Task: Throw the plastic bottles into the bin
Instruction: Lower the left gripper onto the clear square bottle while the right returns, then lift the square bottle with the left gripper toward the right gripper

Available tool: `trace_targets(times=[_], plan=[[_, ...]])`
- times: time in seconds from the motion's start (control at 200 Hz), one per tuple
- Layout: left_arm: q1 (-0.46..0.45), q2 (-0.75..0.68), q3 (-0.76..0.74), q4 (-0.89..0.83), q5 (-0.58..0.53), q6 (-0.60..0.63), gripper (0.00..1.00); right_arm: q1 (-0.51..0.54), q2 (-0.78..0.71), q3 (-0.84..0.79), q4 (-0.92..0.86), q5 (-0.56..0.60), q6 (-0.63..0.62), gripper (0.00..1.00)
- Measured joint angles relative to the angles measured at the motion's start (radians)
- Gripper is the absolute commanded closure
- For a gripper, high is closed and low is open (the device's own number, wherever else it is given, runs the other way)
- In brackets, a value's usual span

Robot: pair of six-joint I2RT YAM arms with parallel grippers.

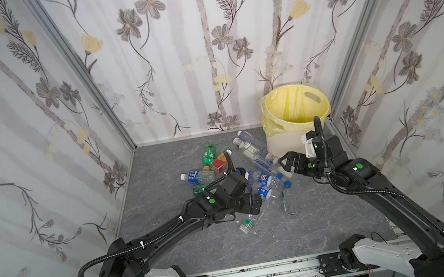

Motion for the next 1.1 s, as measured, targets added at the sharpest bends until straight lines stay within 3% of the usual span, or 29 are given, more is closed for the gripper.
trace_targets(times=[0.31,0.774,0.934,1.099], plan=[[-0.04,0.023,-0.109,0.065,-0.029,0.028,0.0,0.065,-0.071,-0.191,0.031,0.004,0.09,0.0],[-0.064,0.228,-0.113,0.176,-0.021,0.075,0.01,0.065,-0.101,-0.327,0.074,-0.055,0.151,0.0],[-0.065,0.276,-0.107,0.203,-0.022,0.092,0.08,0.065,-0.113,-0.359,0.082,-0.066,0.163,0.0],[-0.065,0.312,-0.096,0.218,-0.021,0.1,0.22,0.066,-0.11,-0.369,0.082,-0.084,0.163,0.0]])
